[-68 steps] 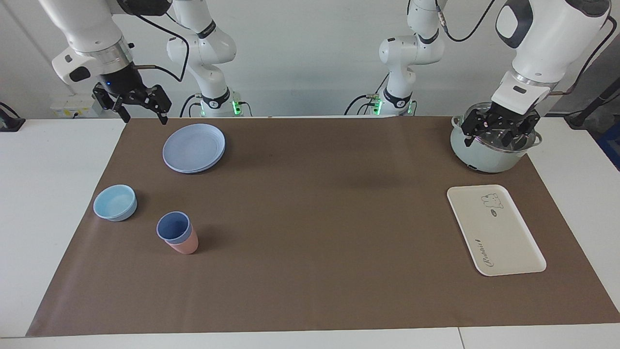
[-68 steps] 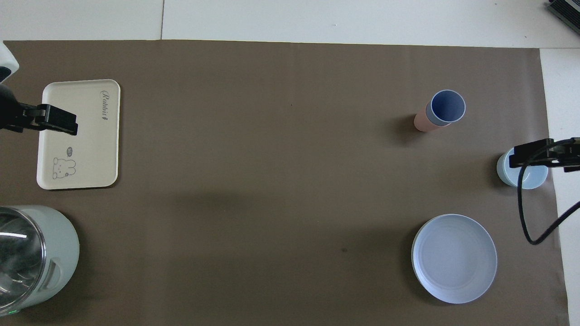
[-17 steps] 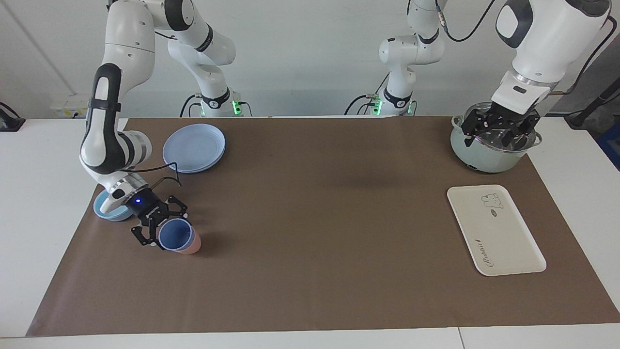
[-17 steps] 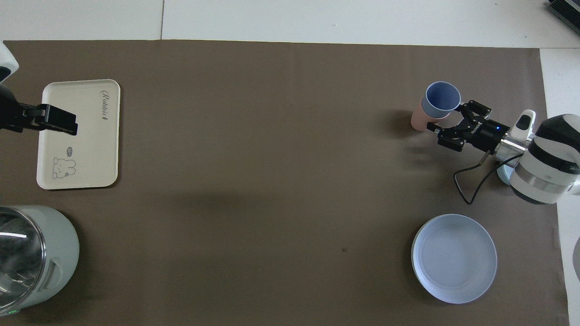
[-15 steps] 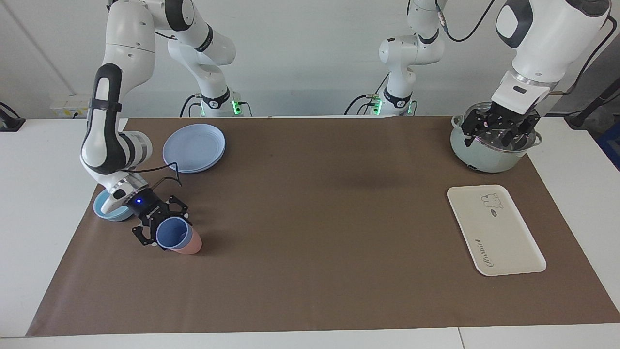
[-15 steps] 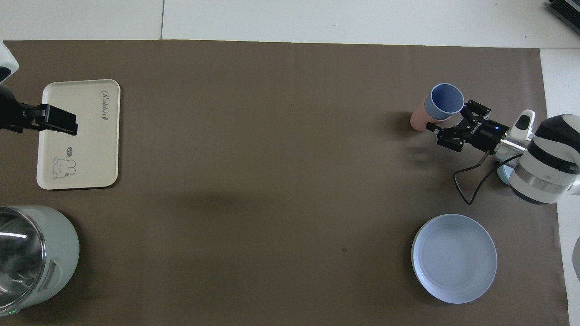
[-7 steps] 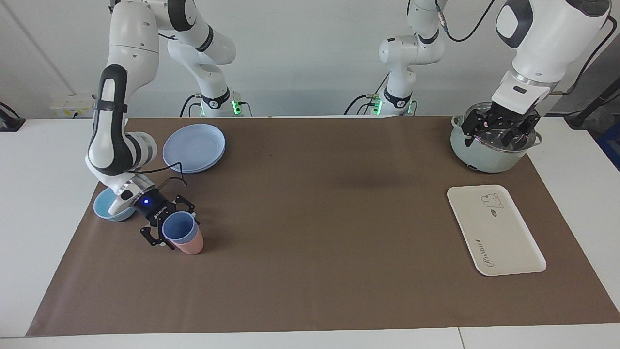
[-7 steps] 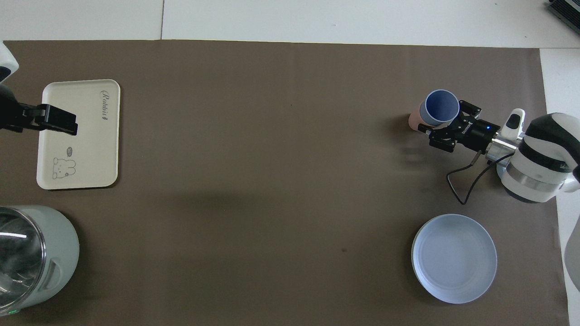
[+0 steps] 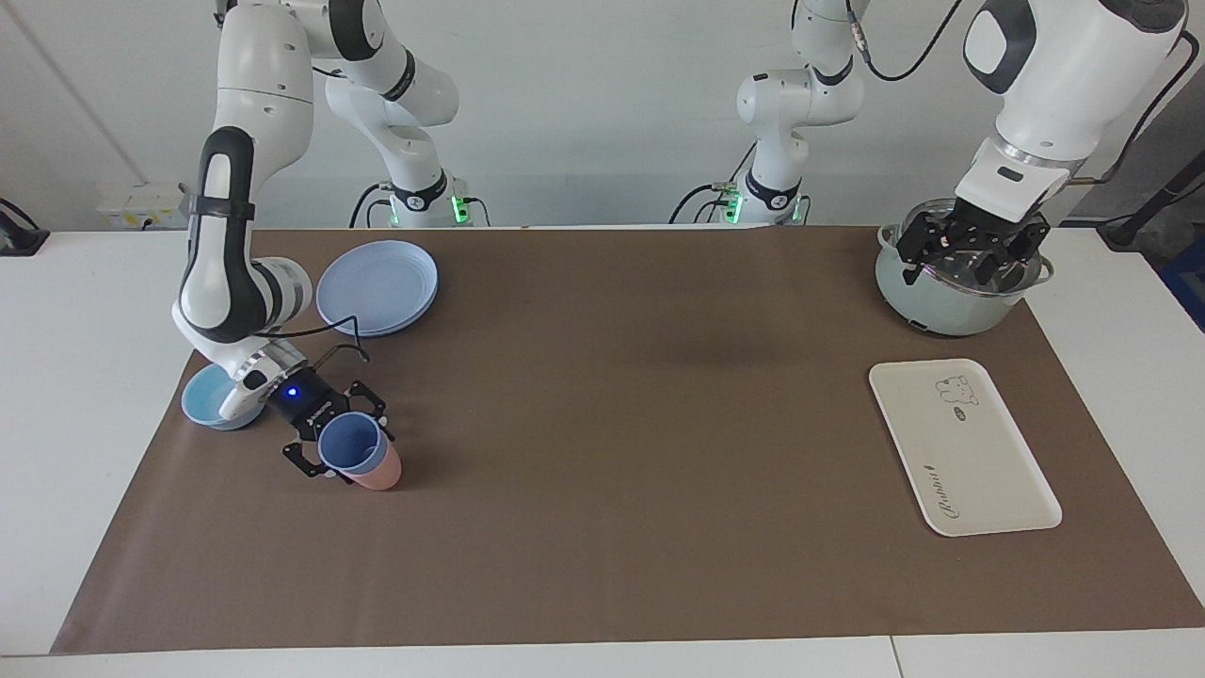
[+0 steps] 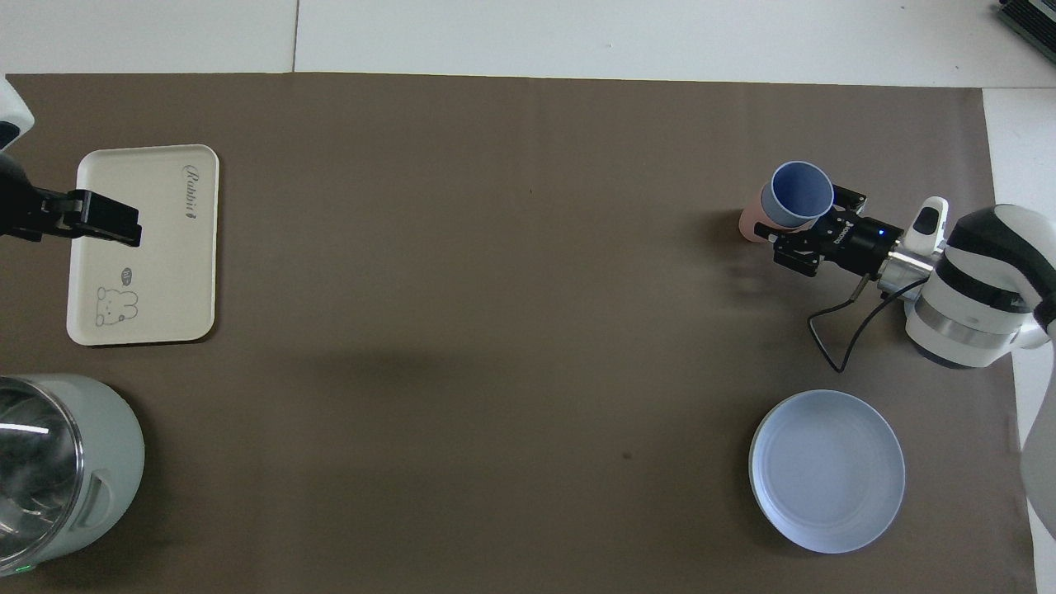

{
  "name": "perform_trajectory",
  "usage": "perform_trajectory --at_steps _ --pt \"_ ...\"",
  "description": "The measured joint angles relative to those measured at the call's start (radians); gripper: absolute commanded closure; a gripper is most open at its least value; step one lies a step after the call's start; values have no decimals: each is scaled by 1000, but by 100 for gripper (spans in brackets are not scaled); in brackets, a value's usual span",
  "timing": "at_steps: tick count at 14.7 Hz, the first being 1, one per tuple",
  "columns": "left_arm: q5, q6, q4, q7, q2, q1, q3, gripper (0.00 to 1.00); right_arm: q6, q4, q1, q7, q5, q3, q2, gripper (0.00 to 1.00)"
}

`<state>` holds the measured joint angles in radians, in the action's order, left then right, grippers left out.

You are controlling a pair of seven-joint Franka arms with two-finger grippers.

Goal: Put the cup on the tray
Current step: 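Lift the blue cup with the right gripper while the left gripper reaches forward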

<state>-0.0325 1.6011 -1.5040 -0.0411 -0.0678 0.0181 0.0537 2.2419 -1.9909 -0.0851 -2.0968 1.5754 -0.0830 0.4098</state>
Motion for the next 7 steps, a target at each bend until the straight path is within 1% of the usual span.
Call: perform_trajectory --at_steps 4,6,7 --pt "0 0 0 0 0 0 0 0 67 20 20 24 6 1 -9 100" --pt "0 1 0 0 0 0 0 0 141 40 64 142 -37 1 -41 100" --pt "0 1 0 0 0 0 1 0 177 50 92 241 -96 2 -64 100"
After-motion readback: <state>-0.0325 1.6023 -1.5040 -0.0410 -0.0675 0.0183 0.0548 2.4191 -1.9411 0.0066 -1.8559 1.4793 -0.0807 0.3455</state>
